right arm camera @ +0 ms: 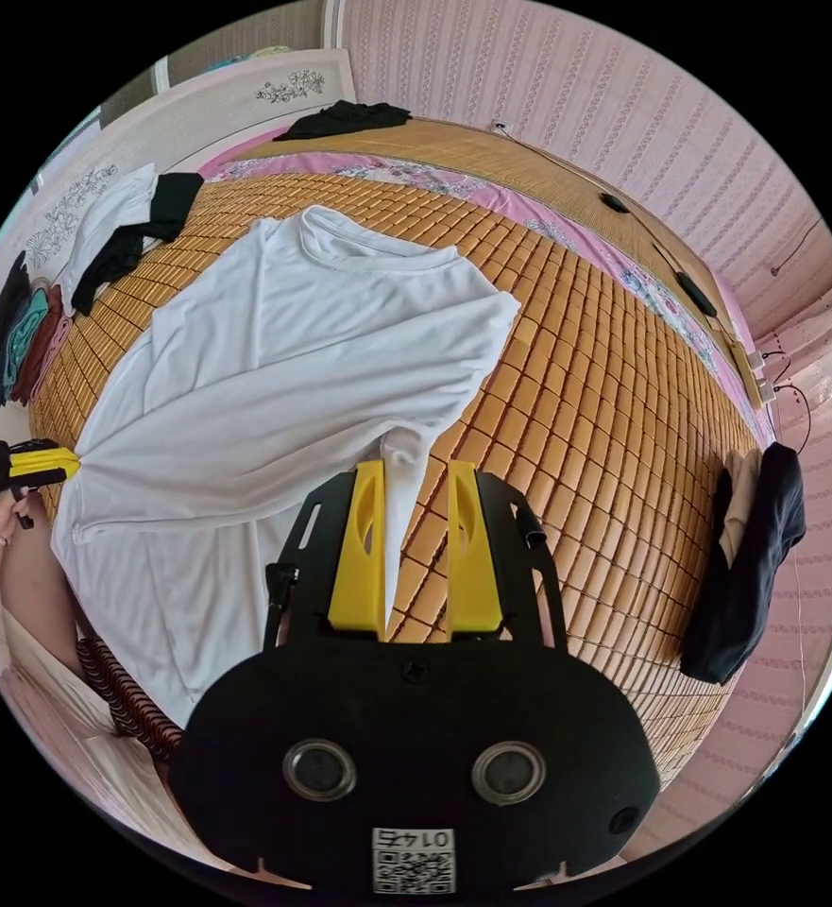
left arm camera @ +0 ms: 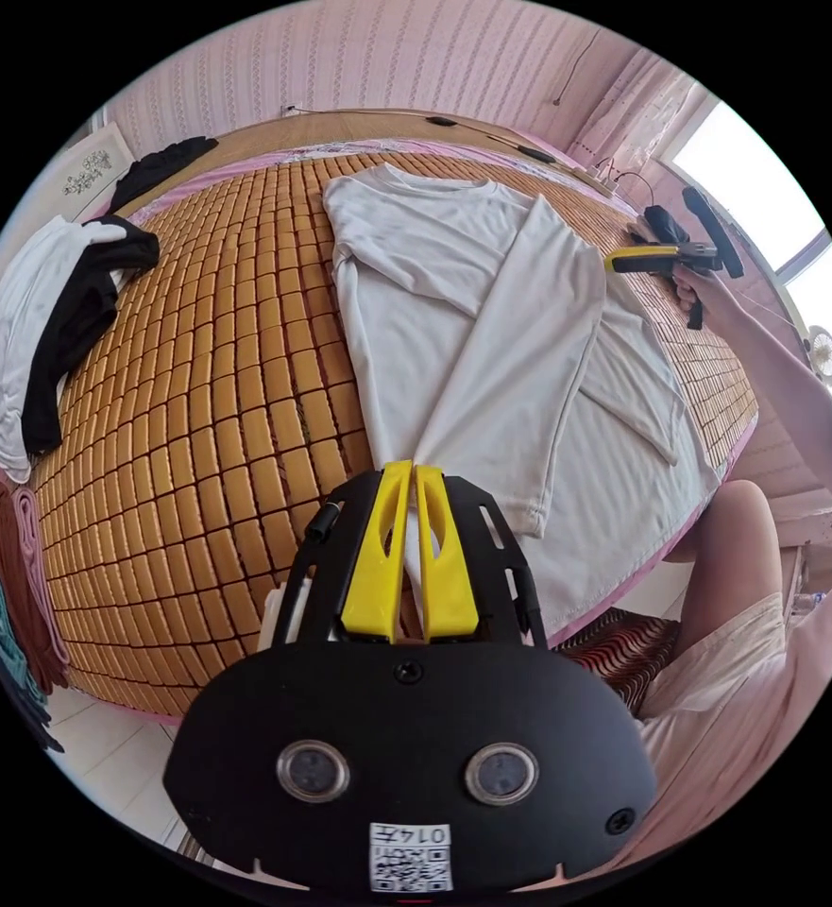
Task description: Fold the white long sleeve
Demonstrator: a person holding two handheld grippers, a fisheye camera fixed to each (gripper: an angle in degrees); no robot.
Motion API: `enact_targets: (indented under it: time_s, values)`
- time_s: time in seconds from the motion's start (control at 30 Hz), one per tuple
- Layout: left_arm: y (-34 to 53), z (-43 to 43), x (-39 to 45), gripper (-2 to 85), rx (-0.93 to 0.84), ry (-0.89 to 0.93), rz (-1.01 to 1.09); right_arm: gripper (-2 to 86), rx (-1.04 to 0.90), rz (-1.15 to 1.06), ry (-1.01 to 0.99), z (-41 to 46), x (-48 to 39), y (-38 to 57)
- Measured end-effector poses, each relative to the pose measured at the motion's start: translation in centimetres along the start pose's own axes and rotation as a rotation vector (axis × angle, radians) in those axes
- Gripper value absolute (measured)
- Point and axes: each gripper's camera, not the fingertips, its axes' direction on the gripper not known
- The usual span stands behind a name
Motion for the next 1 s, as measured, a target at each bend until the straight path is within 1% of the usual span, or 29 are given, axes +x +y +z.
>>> enact_targets:
  time_s: [0.1,0.17,0.23,0.27,0.33,0.37,0.43,0.5,0.57,0.7,0.8,0.83,0.9,0.97,1.0]
  values:
    - [-0.1,0.4,-0.1,-1.0,-0.003,0.001,0.0,10.2,-0.075,-0.053,0.056,1.8,-0.6,-1.6]
    - [-0.1,0.5,0.0,-1.0,-0.002,-0.008,0.011,9.5,-0.097,-0.021,0.043,2.4,0.2,-2.2]
    - [-0.1,0.7,0.0,-1.0,0.001,-0.009,0.012,6.5,-0.091,0.032,0.017,2.6,1.6,-2.2]
    - [-0.1,0.8,-0.1,-1.0,0.002,-0.007,0.014,2.7,-0.083,0.059,0.017,2.6,2.5,-1.9]
    - [-0.2,1.0,-0.2,-0.9,0.006,-0.005,0.017,1.6,-0.076,0.082,0.049,2.4,3.9,-1.3]
    - [-0.2,1.1,-0.4,-0.9,0.008,0.0,0.017,1.4,-0.075,0.089,0.06,2.2,4.9,-0.8]
    - [-0.2,1.2,-0.6,-0.8,0.012,0.008,0.016,1.9,-0.076,0.106,0.02,2.1,6.5,0.1]
    - [-0.2,1.3,-0.9,-0.4,0.026,0.027,0.008,4.9,-0.086,0.137,-0.03,2.0,8.2,0.9]
    - [-0.1,1.2,-1.2,0.6,0.037,0.053,0.004,5.8,-0.082,0.133,-0.042,1.7,8.6,1.0]
    - [0.4,-1.0,-1.8,4.5,0.101,0.064,-0.015,6.1,-0.071,0.052,0.031,0.5,7.7,0.3]
    - [0.7,-2.9,-0.1,4.4,0.129,-0.005,0.072,6.1,-0.064,0.019,0.074,-0.3,7.2,-0.6]
    - [0.7,-3.1,0.4,4.3,0.13,0.001,0.095,6.1,-0.063,0.02,0.072,-0.4,7.2,-0.7]
    - [0.2,-2.2,2.7,4.3,0.108,0.103,0.167,6.1,-0.068,0.038,0.033,-0.6,7.8,-1.2]
    - [-0.3,-0.4,4.5,4.8,0.068,0.164,0.22,6.0,-0.075,0.053,0.018,-0.6,8.3,-1.3]
    - [-0.8,1.0,5.5,5.0,0.03,0.167,0.249,6.0,-0.081,0.055,0.023,-0.6,8.6,-1.3]
